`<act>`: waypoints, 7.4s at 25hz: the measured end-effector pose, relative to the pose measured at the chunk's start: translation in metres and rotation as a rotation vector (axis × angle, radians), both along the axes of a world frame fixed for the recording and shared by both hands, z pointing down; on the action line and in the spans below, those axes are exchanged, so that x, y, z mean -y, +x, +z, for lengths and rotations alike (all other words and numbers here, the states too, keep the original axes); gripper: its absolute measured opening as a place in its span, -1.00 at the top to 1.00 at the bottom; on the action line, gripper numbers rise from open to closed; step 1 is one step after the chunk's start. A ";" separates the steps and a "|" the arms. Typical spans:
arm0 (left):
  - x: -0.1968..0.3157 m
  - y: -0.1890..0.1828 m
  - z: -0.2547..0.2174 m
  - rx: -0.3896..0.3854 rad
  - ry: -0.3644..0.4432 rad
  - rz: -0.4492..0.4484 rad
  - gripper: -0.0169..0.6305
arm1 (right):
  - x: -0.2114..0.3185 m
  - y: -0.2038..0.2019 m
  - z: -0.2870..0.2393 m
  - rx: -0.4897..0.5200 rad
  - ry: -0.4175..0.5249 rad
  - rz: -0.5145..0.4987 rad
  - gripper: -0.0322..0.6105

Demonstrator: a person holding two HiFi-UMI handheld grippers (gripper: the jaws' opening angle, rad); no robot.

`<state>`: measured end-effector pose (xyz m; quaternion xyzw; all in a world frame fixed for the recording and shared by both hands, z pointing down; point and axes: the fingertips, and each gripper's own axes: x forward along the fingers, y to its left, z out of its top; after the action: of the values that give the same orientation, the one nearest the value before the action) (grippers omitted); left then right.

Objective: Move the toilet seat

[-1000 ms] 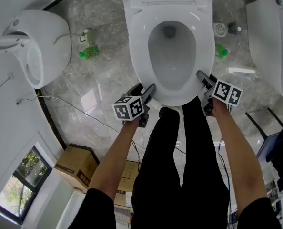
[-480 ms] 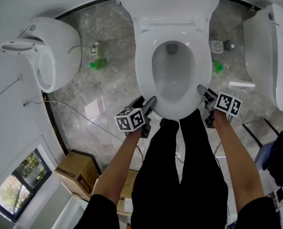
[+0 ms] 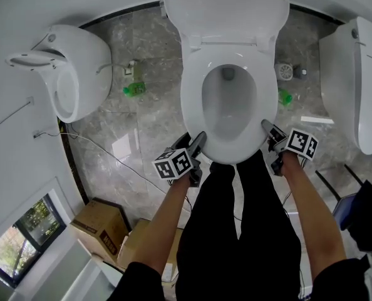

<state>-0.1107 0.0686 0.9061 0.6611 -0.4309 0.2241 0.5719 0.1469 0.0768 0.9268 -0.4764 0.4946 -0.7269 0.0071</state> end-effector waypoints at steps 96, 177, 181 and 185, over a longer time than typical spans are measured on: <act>0.166 0.073 -0.242 -0.569 -0.214 -0.133 0.21 | 0.131 -0.021 -0.254 0.089 -0.009 0.464 0.27; 0.373 0.123 -0.281 -0.575 0.104 -0.290 0.09 | 0.349 0.007 -0.311 0.093 0.283 0.282 0.23; 0.381 0.126 -0.278 -0.571 0.110 -0.275 0.09 | 0.358 0.011 -0.308 0.095 0.282 0.303 0.23; 0.394 0.129 -0.276 -0.557 0.125 -0.247 0.09 | 0.372 0.014 -0.304 0.103 0.286 0.321 0.23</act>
<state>0.0184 -0.3259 0.6305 0.6736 -0.3477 -0.0638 0.6491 0.1610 -0.2952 0.6224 -0.5054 0.5094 -0.6623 0.2153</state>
